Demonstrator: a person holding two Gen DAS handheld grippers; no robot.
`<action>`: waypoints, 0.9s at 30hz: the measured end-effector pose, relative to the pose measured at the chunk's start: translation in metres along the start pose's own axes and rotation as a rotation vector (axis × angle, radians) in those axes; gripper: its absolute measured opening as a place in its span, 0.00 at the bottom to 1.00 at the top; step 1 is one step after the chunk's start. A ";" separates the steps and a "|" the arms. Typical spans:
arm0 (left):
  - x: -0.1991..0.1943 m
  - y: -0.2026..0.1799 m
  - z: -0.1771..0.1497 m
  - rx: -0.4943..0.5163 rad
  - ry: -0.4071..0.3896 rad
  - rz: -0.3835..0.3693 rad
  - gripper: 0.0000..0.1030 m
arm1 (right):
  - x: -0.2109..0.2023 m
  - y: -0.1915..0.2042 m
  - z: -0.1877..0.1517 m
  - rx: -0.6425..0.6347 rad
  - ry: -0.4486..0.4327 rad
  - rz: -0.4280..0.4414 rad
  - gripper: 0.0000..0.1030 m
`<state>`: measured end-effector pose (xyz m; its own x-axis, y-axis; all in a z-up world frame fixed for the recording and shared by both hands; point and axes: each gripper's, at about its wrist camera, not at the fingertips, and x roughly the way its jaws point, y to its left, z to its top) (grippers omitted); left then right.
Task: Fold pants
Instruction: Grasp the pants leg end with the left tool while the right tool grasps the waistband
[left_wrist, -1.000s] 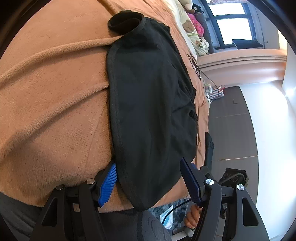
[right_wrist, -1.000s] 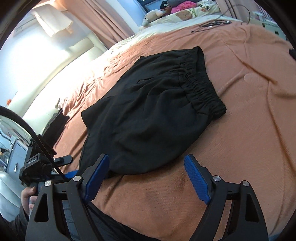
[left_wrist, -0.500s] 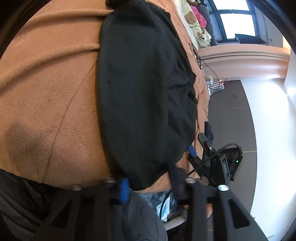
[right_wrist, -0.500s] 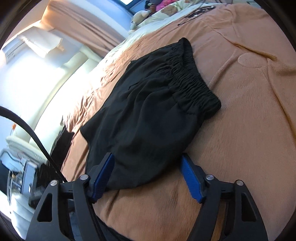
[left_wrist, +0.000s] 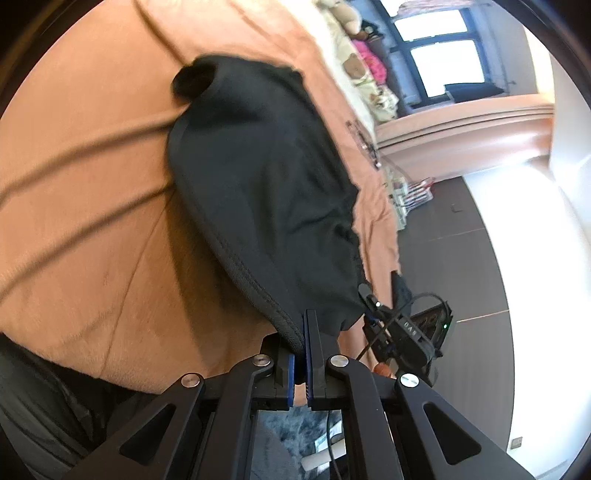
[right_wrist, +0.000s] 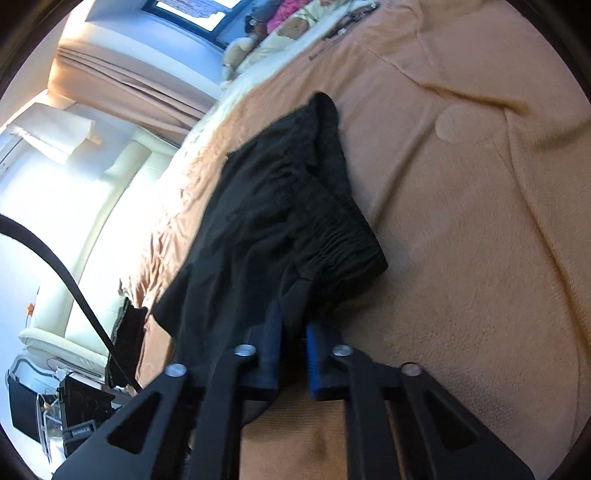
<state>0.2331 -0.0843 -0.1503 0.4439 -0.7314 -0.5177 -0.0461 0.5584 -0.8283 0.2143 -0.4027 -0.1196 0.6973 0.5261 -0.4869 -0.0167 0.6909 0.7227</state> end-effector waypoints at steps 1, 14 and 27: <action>-0.006 -0.005 0.003 0.013 -0.014 -0.006 0.03 | -0.006 0.010 0.003 -0.031 -0.022 0.025 0.03; -0.035 -0.054 0.067 0.127 -0.133 -0.046 0.03 | -0.016 0.048 0.029 -0.091 -0.102 0.061 0.01; 0.003 -0.095 0.173 0.185 -0.155 -0.025 0.03 | 0.008 0.071 0.073 -0.077 -0.102 0.041 0.01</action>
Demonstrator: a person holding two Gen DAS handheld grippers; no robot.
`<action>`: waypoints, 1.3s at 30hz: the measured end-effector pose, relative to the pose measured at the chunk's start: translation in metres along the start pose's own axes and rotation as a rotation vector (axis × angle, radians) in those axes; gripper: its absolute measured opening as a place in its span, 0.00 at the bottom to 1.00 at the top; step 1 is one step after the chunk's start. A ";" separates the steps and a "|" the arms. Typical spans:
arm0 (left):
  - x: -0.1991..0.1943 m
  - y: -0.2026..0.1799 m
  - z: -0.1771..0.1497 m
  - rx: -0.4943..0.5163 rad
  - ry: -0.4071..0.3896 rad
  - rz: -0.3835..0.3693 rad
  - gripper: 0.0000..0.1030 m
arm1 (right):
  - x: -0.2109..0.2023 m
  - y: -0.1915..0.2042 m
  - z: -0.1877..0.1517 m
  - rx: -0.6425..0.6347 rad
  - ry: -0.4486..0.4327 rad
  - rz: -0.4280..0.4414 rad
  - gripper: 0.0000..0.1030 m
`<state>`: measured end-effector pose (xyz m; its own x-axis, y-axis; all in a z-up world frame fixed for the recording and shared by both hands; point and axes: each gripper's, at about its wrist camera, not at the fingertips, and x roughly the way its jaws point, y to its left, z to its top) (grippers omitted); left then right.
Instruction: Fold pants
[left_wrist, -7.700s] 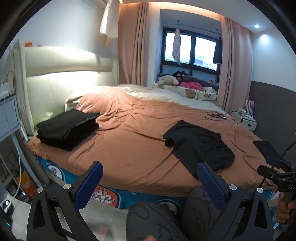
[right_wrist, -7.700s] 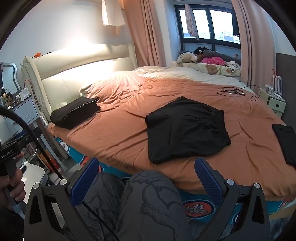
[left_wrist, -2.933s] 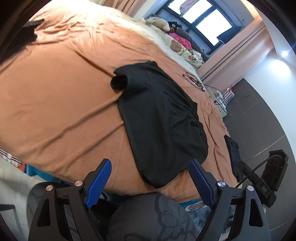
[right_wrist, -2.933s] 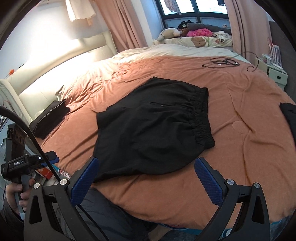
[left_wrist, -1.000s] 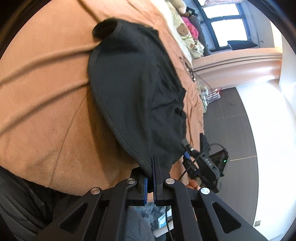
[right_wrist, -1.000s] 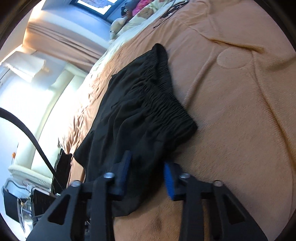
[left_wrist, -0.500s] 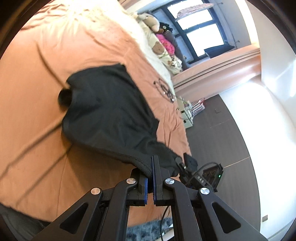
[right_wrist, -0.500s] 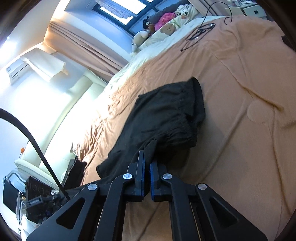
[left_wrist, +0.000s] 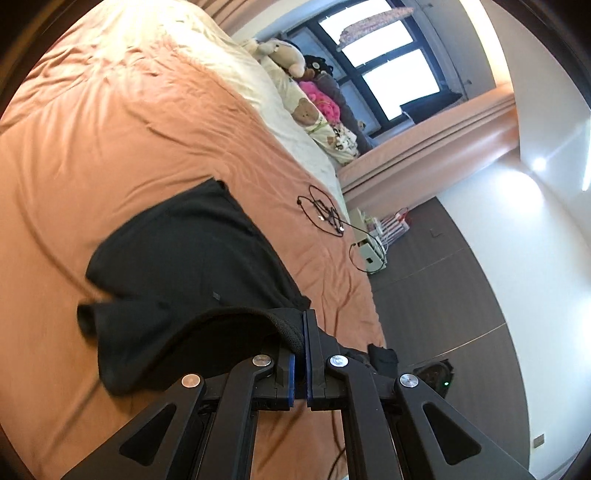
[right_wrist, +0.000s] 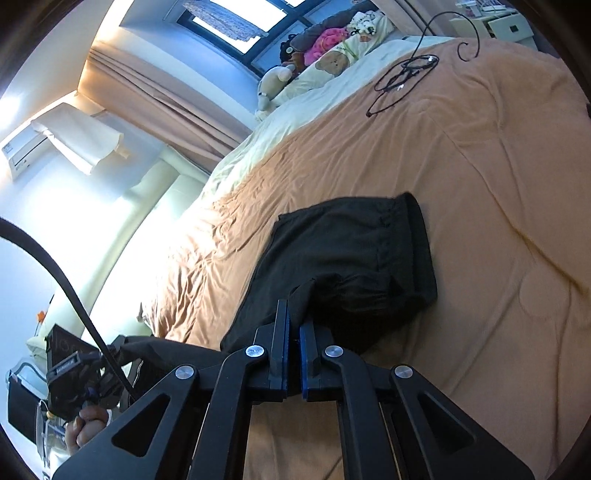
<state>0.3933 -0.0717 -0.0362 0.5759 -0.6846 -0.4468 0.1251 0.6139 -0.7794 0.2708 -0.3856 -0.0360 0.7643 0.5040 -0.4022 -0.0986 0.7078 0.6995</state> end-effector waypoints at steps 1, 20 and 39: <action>0.006 0.000 0.010 0.008 0.004 0.005 0.03 | 0.006 0.004 0.009 -0.003 0.001 0.002 0.01; 0.131 0.050 0.120 0.045 0.135 0.124 0.03 | 0.098 0.010 0.074 0.001 0.054 -0.105 0.02; 0.208 0.090 0.144 0.413 0.235 0.476 0.69 | 0.120 0.004 0.085 -0.181 0.041 -0.248 0.64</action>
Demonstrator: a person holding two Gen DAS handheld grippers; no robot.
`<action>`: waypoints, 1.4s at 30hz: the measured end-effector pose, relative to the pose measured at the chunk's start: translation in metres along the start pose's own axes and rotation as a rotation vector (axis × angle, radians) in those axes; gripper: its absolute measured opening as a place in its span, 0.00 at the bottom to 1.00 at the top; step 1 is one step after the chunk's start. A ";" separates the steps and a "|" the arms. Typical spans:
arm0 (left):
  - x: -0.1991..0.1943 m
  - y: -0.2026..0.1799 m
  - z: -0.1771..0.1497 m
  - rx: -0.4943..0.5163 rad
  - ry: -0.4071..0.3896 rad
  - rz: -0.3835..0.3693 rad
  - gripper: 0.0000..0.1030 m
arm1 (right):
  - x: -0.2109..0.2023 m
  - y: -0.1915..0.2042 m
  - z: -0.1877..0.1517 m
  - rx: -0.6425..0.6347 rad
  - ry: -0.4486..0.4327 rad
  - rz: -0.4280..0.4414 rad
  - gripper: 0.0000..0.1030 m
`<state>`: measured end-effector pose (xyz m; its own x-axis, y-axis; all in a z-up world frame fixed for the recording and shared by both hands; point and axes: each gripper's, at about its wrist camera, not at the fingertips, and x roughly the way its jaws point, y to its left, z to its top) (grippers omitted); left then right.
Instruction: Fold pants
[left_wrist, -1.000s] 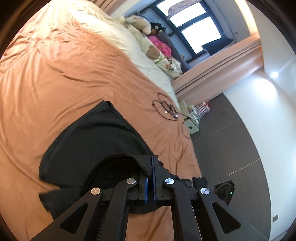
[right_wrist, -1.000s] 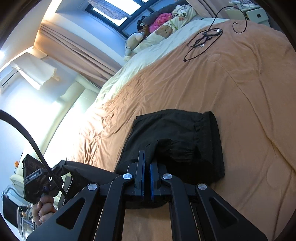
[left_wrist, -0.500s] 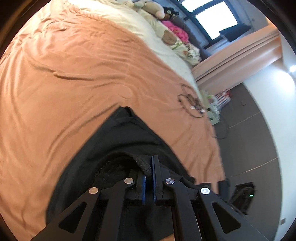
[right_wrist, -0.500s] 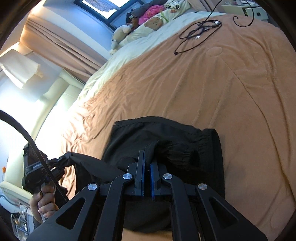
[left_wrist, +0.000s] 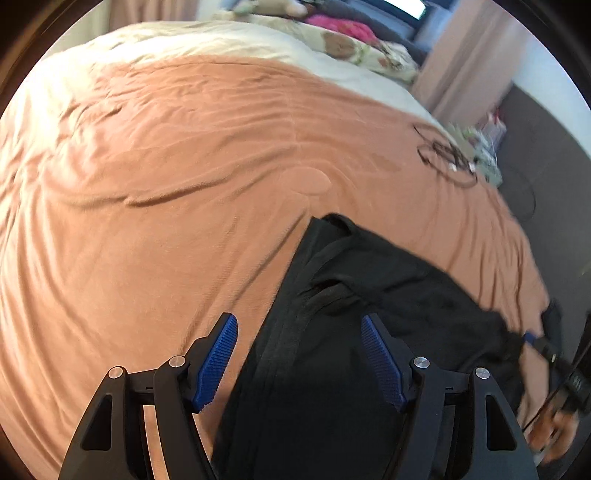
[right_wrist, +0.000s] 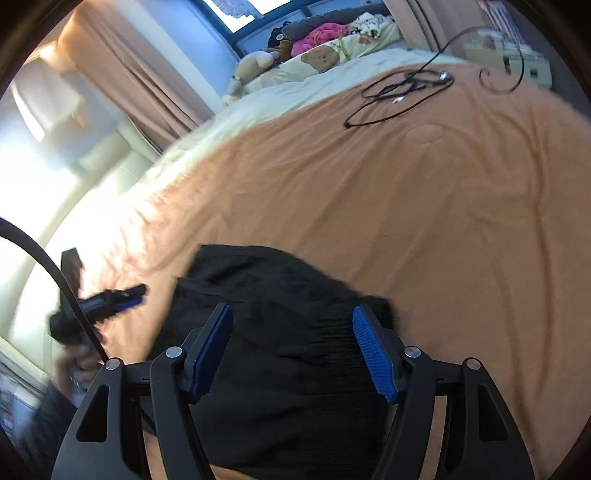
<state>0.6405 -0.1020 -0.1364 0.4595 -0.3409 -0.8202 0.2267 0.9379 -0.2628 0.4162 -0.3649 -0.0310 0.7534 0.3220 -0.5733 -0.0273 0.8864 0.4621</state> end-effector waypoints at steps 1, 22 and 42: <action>0.002 -0.003 0.001 0.031 0.001 0.009 0.69 | 0.002 0.000 -0.001 -0.025 0.011 -0.032 0.64; 0.060 -0.052 0.009 0.361 0.047 0.136 0.04 | 0.027 0.035 -0.001 -0.343 0.068 -0.191 0.17; 0.068 -0.058 0.069 0.295 -0.014 0.213 0.04 | 0.033 0.037 0.015 -0.331 0.001 -0.231 0.09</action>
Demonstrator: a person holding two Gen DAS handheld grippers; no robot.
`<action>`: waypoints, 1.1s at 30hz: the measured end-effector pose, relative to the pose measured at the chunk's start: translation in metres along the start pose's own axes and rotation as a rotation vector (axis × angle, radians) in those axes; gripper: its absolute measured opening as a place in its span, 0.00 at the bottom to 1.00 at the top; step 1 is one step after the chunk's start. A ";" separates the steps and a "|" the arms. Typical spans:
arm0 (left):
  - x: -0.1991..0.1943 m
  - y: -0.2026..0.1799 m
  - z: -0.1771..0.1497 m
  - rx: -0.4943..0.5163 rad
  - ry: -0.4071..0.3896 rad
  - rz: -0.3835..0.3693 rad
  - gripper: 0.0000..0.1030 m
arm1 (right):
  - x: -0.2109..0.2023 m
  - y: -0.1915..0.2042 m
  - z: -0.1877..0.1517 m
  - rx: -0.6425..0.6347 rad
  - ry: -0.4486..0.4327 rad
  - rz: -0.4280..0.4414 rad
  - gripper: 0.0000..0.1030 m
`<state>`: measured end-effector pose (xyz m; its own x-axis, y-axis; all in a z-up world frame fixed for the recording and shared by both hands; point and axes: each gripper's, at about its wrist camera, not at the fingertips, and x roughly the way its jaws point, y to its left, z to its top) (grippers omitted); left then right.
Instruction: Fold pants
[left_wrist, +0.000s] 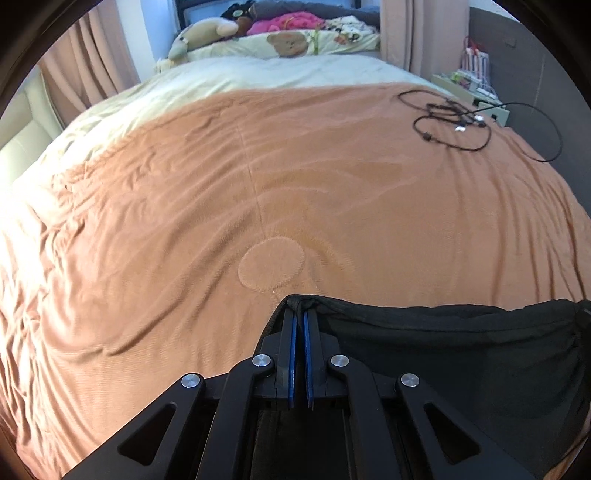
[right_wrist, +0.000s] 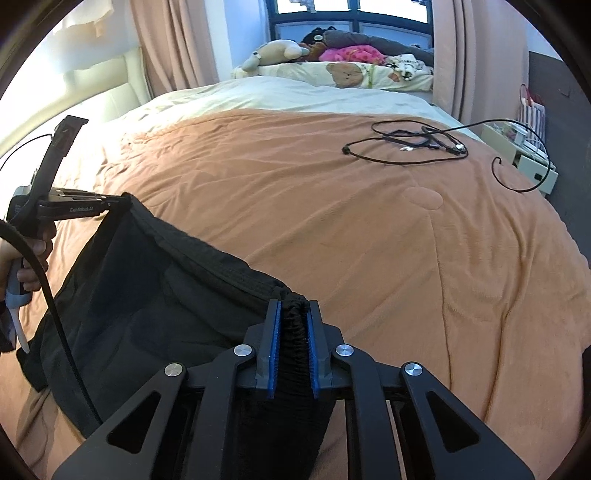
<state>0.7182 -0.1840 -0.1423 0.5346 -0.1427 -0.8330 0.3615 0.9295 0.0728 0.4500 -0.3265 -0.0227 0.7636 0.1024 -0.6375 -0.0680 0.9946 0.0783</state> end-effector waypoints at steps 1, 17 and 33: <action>0.008 -0.001 -0.001 0.000 0.012 0.007 0.04 | 0.003 0.001 0.001 0.001 0.002 -0.006 0.09; -0.034 0.023 -0.025 -0.048 0.035 -0.003 0.65 | -0.008 -0.019 0.004 0.103 0.009 0.047 0.52; -0.115 0.048 -0.099 -0.120 0.039 -0.016 0.69 | -0.061 -0.047 -0.046 0.286 0.035 0.181 0.68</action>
<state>0.5984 -0.0891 -0.0978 0.4984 -0.1466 -0.8544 0.2745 0.9616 -0.0049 0.3771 -0.3792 -0.0225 0.7329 0.2819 -0.6192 -0.0135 0.9159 0.4011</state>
